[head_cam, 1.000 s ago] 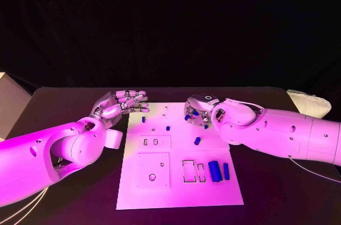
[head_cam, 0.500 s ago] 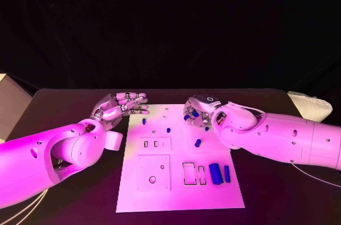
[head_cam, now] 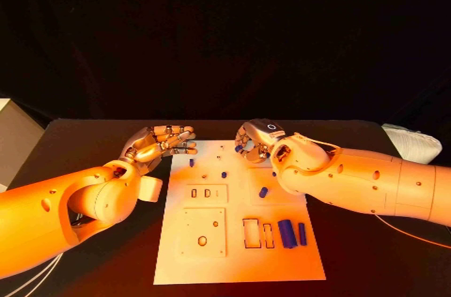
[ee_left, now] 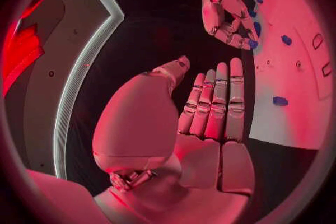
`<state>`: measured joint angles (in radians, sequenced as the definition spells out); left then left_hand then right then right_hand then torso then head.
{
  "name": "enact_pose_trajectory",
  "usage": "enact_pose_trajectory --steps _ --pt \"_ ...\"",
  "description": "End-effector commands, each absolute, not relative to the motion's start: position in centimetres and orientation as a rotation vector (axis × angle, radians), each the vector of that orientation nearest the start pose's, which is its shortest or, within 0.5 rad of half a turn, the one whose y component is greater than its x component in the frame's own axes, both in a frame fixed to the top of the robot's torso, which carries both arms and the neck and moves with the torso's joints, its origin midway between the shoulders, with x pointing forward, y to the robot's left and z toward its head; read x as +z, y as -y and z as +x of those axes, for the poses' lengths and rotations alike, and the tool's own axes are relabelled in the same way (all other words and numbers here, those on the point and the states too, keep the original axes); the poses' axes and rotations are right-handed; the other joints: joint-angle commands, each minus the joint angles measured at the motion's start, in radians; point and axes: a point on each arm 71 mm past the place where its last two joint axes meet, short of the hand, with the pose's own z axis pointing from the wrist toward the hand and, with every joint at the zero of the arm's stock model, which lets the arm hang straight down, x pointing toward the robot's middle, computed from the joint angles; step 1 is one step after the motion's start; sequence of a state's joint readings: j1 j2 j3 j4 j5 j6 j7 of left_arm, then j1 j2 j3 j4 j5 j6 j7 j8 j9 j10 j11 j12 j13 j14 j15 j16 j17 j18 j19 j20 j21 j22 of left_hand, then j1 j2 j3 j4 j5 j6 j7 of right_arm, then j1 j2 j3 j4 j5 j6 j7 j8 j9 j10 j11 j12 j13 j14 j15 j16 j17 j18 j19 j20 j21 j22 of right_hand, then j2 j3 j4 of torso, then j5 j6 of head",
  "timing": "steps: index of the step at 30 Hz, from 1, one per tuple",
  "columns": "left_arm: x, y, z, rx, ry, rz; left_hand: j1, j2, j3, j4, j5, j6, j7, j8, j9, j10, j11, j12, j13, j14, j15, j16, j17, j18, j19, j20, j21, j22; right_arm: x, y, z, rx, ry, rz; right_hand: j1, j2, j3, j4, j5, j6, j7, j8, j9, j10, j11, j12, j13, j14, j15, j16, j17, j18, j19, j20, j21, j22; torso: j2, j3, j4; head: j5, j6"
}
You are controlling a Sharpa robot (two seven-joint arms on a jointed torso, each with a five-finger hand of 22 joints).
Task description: Assemble the parts on the task board
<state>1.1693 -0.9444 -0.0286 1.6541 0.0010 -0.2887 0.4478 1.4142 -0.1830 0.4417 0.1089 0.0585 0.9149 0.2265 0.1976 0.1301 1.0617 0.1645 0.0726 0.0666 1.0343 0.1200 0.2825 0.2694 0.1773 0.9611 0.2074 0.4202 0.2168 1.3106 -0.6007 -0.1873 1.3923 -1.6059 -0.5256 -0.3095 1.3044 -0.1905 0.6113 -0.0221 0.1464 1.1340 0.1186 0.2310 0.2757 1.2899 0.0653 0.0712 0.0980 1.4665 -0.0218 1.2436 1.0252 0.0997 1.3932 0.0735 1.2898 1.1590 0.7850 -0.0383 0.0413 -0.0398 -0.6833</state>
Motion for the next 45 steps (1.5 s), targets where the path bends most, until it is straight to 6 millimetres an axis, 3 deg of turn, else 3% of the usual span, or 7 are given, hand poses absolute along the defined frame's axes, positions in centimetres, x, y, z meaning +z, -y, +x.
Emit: enact_pose_trajectory --steps 1,9,17,27,30,38,45 --pt "-17.2 -21.6 45.9 -1.656 -1.397 -1.095 -0.010 0.004 0.002 -0.002 -0.003 -0.001 0.003 -0.004 -0.002 -0.001 0.007 -0.006 -0.001 -0.008 -0.001 -0.002 0.001 -0.001 -0.005 0.001 0.006 0.001 -17.1 12.0 51.2 0.507 -1.435 -0.212 0.011 0.015 -0.002 0.003 -0.001 0.001 -0.004 0.008 0.035 0.025 -0.018 -0.004 0.001 0.014 -0.009 0.005 0.001 -0.018 0.006 0.001 0.005 0.002 0.002 0.0007 -0.0003 0.005 -0.002" --pt "-17.1 -21.4 45.9 -1.663 -1.400 -1.092 -0.010 0.003 0.002 -0.004 -0.003 -0.001 0.003 -0.005 -0.002 -0.002 0.008 -0.006 -0.001 -0.009 0.000 -0.002 0.002 -0.001 -0.006 0.001 0.008 0.002 -17.1 10.5 51.6 0.523 -1.426 -0.217 0.011 0.014 -0.001 0.003 0.000 -0.002 -0.003 0.008 0.037 0.024 -0.017 -0.005 0.001 0.014 -0.009 0.006 0.002 -0.018 0.006 0.000 0.005 0.002 0.008 -0.0022 0.0047 0.007 -0.008" --pt "-17.0 -21.3 45.9 -1.666 -1.400 -1.089 -0.010 0.003 0.002 -0.004 -0.003 -0.001 0.003 -0.005 -0.002 -0.002 0.008 -0.006 -0.001 -0.009 0.000 -0.002 0.002 -0.001 -0.006 0.001 0.008 0.002 -17.0 9.7 52.0 0.531 -1.419 -0.223 0.012 0.013 0.000 0.002 0.001 -0.005 -0.002 0.008 0.038 0.022 -0.016 -0.006 0.000 0.014 -0.008 0.008 0.003 -0.018 0.007 0.001 0.008 0.006 0.012 -0.0071 0.0087 -0.001 -0.007" --pt "-16.8 -21.3 46.0 -1.667 -1.398 -1.086 -0.011 0.003 0.004 -0.006 -0.003 -0.001 0.003 -0.005 -0.002 -0.002 0.007 -0.006 -0.001 -0.010 0.000 -0.002 0.003 -0.001 -0.007 0.001 0.010 0.003 -17.1 9.3 52.2 0.527 -1.424 -0.226 0.012 0.013 0.001 0.002 0.002 -0.007 -0.001 0.008 0.039 0.021 -0.016 -0.007 0.000 0.014 -0.008 0.010 0.005 -0.020 0.009 0.001 0.012 0.012 0.014 -0.0069 0.0080 0.006 -0.007" --pt "-16.8 -21.3 46.0 -1.665 -1.400 -1.087 -0.011 0.003 0.004 -0.006 -0.003 -0.001 0.003 -0.005 -0.002 -0.002 0.007 -0.006 -0.001 -0.010 0.000 -0.002 0.003 -0.001 -0.007 0.001 0.010 0.003 -17.1 9.2 52.2 0.527 -1.426 -0.228 0.012 0.012 0.001 0.001 0.002 -0.009 0.000 0.008 0.040 0.020 -0.015 -0.008 0.000 0.015 -0.008 0.011 0.007 -0.019 0.008 0.001 0.011 0.011 0.016 -0.0068 0.0070 0.013 -0.006" --pt "-16.8 -21.3 46.0 -1.663 -1.401 -1.087 -0.012 0.003 0.004 -0.007 -0.003 -0.002 0.005 -0.005 -0.002 -0.003 0.008 -0.006 -0.001 -0.012 0.000 -0.002 0.004 -0.001 -0.008 0.001 0.012 0.004 -17.1 9.0 52.3 0.526 -1.432 -0.234 0.012 0.010 0.002 0.001 0.002 -0.011 0.001 0.008 0.042 0.018 -0.014 -0.008 0.000 0.015 -0.007 0.012 0.006 -0.019 0.007 0.001 0.011 0.010 0.018 -0.0080 0.0089 0.012 -0.005" --pt "-16.8 -21.2 46.1 -1.661 -1.403 -1.088 -0.012 0.003 0.005 -0.008 -0.003 -0.003 0.005 -0.006 -0.002 -0.004 0.009 -0.006 -0.001 -0.012 0.000 -0.002 0.005 -0.001 -0.009 0.001 0.013 0.005 -17.1 8.8 52.2 0.531 -1.440 -0.240 0.011 0.009 0.002 0.001 0.002 -0.012 0.001 0.008 0.042 0.017 -0.013 -0.008 0.000 0.014 -0.006 0.012 0.006 -0.019 0.007 0.001 0.010 0.010 0.018 -0.0074 0.0072 0.020 -0.008"
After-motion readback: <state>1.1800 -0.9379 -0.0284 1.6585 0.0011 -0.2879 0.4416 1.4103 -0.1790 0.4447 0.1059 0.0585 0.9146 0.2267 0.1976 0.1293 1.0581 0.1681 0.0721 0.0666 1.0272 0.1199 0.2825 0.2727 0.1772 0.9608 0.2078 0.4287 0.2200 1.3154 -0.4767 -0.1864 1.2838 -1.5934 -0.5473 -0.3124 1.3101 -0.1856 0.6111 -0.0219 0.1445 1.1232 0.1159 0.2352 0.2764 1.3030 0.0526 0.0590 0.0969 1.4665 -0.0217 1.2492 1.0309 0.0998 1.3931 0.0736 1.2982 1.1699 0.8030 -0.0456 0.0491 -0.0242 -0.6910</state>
